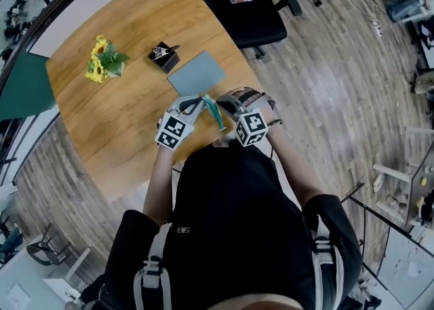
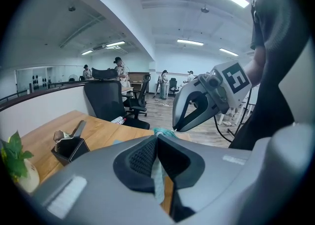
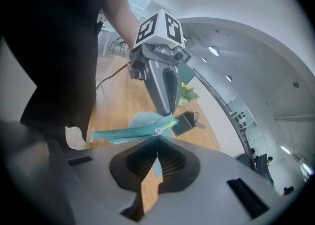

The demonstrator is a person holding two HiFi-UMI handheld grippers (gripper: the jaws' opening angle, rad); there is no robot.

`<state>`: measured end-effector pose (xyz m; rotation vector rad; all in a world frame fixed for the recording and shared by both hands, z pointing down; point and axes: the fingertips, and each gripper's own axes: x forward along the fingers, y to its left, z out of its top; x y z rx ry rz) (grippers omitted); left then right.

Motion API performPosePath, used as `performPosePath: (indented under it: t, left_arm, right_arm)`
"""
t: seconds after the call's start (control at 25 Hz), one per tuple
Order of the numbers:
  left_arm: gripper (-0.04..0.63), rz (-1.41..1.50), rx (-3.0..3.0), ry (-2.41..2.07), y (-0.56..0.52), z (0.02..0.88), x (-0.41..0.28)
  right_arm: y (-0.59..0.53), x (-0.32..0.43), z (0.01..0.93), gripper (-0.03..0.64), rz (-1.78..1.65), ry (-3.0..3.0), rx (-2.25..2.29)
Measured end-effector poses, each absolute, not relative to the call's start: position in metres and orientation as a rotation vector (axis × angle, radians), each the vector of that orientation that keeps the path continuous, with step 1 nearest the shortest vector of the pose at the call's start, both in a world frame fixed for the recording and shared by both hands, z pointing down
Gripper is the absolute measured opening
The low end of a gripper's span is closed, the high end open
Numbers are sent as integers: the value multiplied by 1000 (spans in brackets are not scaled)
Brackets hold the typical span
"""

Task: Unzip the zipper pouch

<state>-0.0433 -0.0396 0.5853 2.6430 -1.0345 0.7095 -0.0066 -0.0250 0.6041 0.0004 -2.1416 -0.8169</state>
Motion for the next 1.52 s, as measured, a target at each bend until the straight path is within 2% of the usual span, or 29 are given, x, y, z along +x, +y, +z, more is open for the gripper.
performPosePath:
  t: [1.52]
  left_arm:
    - [9,675,2513,-1349,-59,564,-65]
  right_arm:
    - [-44,7,606,6,-873,-2204,-166]
